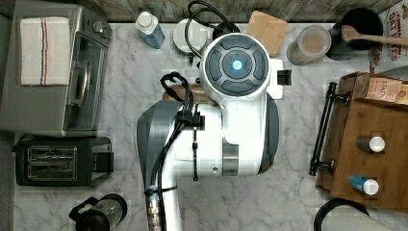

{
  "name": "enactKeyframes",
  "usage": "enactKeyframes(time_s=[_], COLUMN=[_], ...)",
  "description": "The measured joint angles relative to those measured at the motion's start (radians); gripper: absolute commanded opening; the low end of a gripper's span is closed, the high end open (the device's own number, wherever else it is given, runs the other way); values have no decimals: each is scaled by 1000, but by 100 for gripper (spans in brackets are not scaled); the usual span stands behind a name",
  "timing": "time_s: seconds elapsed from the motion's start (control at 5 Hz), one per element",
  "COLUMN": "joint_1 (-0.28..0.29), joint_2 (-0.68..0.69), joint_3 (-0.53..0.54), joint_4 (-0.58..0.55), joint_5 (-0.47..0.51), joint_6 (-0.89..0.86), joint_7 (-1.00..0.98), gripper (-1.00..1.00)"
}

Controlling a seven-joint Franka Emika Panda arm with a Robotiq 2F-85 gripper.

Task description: Open the drawer.

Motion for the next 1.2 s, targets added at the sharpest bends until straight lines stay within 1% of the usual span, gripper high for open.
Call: enactKeyframes(time_s=[0.4,0.6,0.8,1.0,1.2], joint_1=[1,1,-6,-25,-40], joint_2=[9,14,14,17,17], joint_3=[0,-5,-14,-28,-63], joint_4=[-8,-35,-82,-109,-141], joint_5=[0,0,0,-1,-1], joint_6=[8,58,130,125,165], joint_7=[0,-18,-115,-278,-414], gripper=[100,100,100,100,100])
